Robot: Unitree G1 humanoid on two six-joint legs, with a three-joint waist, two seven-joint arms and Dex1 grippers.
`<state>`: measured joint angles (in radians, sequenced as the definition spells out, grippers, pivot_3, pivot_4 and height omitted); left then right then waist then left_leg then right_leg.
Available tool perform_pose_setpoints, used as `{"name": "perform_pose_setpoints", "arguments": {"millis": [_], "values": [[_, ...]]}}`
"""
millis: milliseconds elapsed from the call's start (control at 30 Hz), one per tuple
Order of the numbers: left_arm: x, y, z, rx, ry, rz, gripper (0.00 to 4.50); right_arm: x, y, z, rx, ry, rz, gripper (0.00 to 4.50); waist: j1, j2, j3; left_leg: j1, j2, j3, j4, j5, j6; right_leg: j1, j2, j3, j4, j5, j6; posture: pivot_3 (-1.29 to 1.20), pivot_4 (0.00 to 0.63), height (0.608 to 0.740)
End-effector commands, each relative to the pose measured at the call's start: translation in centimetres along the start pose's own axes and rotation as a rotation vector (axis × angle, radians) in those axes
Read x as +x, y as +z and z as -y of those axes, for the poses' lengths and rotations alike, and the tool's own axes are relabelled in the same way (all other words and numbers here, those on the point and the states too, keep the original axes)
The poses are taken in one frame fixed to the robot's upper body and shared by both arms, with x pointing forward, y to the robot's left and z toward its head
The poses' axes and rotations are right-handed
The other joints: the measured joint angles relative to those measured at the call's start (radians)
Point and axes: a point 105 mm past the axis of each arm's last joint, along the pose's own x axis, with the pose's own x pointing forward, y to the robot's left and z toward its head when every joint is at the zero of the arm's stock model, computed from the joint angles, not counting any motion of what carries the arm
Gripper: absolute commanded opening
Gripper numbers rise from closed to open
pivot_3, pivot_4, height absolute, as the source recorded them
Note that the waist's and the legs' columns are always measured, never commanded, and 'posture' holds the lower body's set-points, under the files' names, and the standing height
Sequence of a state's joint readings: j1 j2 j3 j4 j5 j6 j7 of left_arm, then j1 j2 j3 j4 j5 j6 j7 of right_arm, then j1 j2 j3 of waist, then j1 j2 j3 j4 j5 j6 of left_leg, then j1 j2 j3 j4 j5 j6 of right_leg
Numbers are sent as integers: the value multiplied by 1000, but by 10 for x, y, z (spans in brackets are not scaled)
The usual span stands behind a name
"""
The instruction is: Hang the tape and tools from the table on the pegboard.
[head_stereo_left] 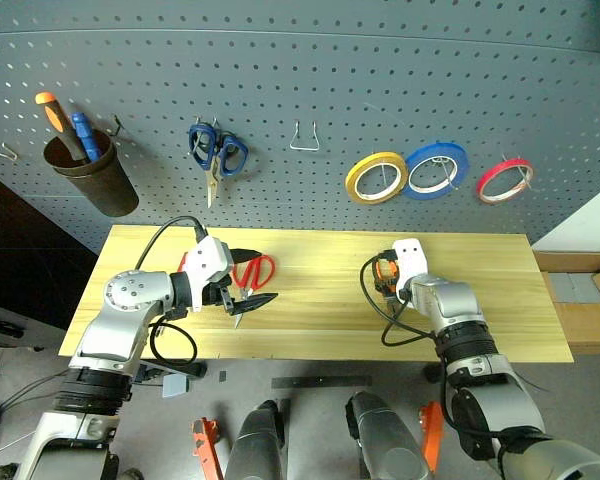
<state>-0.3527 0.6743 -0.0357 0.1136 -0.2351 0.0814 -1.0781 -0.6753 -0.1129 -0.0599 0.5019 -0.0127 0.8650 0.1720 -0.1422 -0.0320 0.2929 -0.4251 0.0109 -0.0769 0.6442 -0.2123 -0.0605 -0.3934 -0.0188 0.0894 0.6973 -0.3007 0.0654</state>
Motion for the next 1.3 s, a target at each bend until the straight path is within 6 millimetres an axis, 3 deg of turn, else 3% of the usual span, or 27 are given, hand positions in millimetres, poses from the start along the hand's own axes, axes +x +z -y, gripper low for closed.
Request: {"name": "perform_pose_setpoints", "arguments": {"millis": [33, 100, 200, 333, 633, 767, 1033, 1300], "values": [[0, 10, 0, 19, 15, 37, 4500, 1, -9, -5, 41, 24, -36, 2297, 0, 0, 0, 0, 0, 0, 0, 0, 0, 0, 0, 0, 0, 0, 0, -150, 230, 740], [-1, 12, -2, 4, 39, 54, 4500, -2, -3, -8, 36, 24, -8, 1845, 0, 0, 0, 0, 0, 0, 0, 0, 0, 0, 0, 0, 0, 0, 0, -151, 230, 740], [-4, 13, -5, -36, 76, 79, 4500, -10, 9, -12, 0, 26, 60, 1844, 0, 0, 0, 0, 0, 0, 0, 0, 0, 0, 0, 0, 0, 0, 0, -150, 230, 740], [-18, 10, -9, -117, 161, 119, 4500, -43, 26, -30, -100, 75, 204, 1844, 0, 0, 0, -8, 0, 0, 0, 0, 0, -10, 0, 1, 2, 0, 0, -145, 236, 740], [-50, -4, -1, -242, 263, 111, 4500, -123, 20, -81, -231, 266, 429, 1844, 3, 0, 0, -9, 1, -1, -1, 0, 0, -13, -1, 3, 2, 0, 0, -131, 251, 740], [-55, -1, -5, -260, 309, 149, 4500, -148, 40, -99, -270, 320, 548, 1844, 5, 0, 0, -8, 1, -2, 0, 0, 0, -12, -1, 3, 2, 1, 0, -124, 257, 740], [-68, 14, -12, -282, 387, 252, 4500, -173, 106, -124, -391, 373, 814, 1844, 5, 0, 0, -8, 1, -1, -1, 0, 0, -13, -1, 2, 1, 1, 0, -88, 244, 740], [-72, 20, -17, -254, 450, 274, 4500, -169, 133, -136, -447, 410, 922, 1844, 28, -3, -6, -8, 1, -1, -1, 0, 0, -13, -1, 1, 1, 1, -1, -32, 187, 740]]}}
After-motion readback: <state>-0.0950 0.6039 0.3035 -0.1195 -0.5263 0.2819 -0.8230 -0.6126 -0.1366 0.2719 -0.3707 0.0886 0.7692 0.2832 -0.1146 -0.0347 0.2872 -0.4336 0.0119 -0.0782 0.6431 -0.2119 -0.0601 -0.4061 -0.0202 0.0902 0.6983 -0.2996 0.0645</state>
